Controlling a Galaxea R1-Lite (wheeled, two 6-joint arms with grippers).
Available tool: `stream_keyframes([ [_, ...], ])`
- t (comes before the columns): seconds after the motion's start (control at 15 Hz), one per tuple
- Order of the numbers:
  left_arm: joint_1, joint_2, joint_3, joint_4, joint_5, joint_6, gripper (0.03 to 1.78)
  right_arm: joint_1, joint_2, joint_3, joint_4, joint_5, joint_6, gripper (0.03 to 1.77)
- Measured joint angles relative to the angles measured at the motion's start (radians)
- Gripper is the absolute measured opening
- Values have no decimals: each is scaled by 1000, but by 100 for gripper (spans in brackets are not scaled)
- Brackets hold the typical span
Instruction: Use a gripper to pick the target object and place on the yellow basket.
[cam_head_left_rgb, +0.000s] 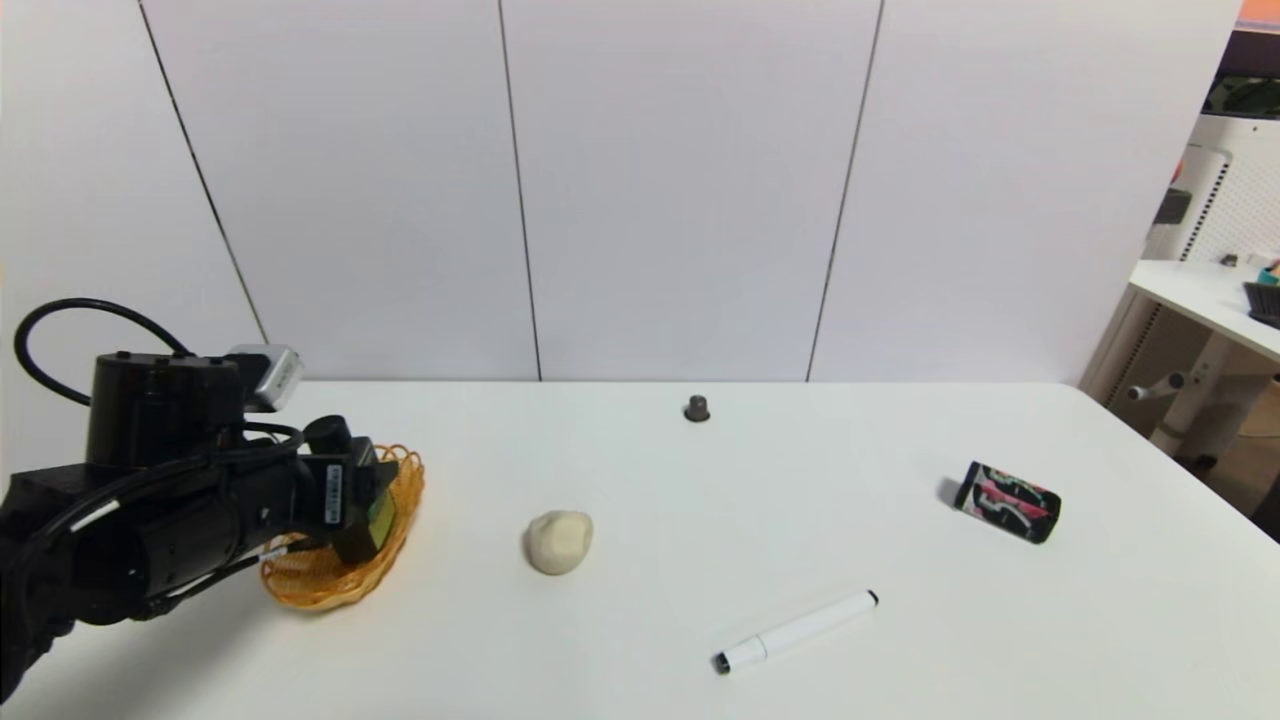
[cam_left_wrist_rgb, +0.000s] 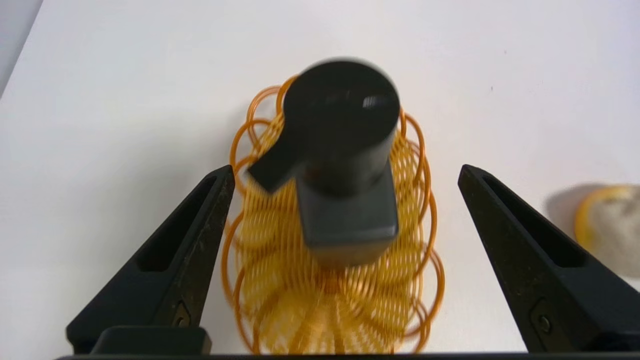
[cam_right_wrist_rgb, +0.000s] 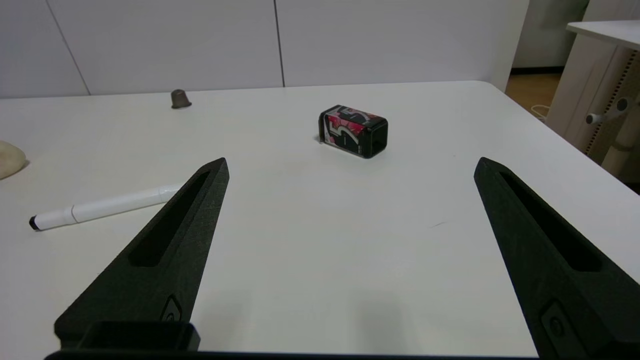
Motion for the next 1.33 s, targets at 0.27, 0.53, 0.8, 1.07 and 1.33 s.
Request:
stream_keyframes([
  [0.27,-3,-201,5,196,0,4,165,0,0,0,0,0,0,169],
  [0.53,-1,-466,86,267,1,30,167,0,0,0,0,0,0,169],
  [0.8,57,-756,321,173,4,139,168,0,0,0,0,0,0,169],
  [1.07,151,-1039,515,74,-1,193,169,0,0,0,0,0,0,169],
  [1.33,201,-1318,547,229,-22,196,169,0,0,0,0,0,0,169],
])
